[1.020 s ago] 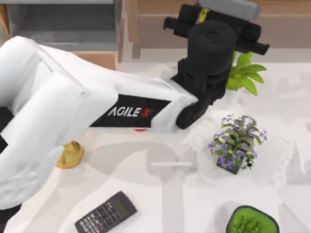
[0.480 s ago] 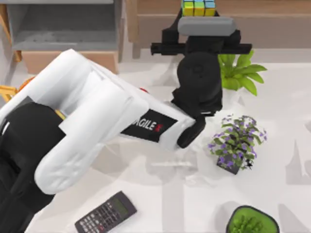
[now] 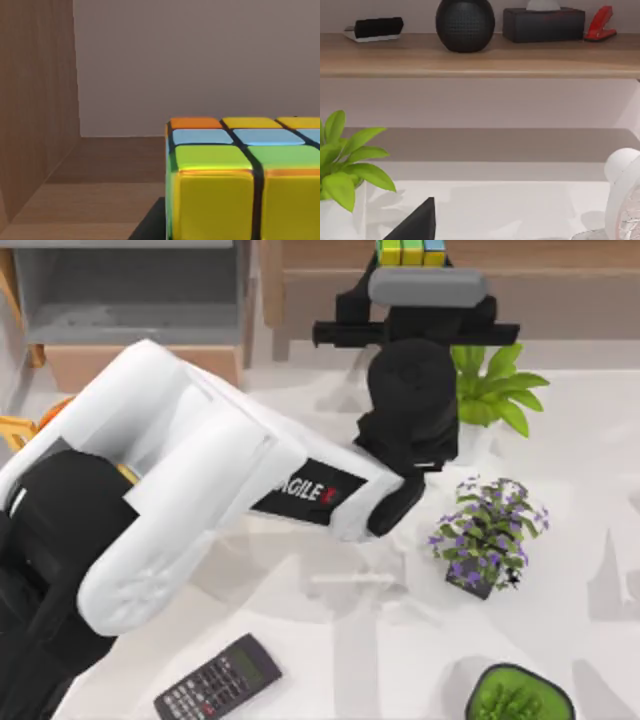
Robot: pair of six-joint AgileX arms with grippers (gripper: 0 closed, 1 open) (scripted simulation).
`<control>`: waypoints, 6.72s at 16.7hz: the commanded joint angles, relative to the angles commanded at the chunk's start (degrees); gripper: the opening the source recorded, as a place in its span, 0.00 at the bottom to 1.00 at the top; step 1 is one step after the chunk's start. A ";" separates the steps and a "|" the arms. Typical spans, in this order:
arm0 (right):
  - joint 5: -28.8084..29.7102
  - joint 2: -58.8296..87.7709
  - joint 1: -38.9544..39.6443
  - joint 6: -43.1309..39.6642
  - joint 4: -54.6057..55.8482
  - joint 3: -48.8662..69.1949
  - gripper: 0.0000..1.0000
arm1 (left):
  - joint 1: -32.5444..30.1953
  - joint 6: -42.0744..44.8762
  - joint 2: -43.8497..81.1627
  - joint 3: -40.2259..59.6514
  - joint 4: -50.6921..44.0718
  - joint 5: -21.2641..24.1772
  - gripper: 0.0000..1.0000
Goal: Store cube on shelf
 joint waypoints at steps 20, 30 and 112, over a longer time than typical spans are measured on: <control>0.00 0.00 0.00 0.00 0.00 0.00 1.00 | 6.92 -2.69 11.49 26.66 -16.38 6.21 0.38; 0.00 0.00 0.00 0.00 0.00 0.00 1.00 | 6.92 -2.69 11.49 26.66 -16.38 6.21 1.00; 0.00 0.00 0.00 0.00 0.00 0.00 1.00 | 84.46 78.64 -20.93 -54.58 15.84 82.40 0.00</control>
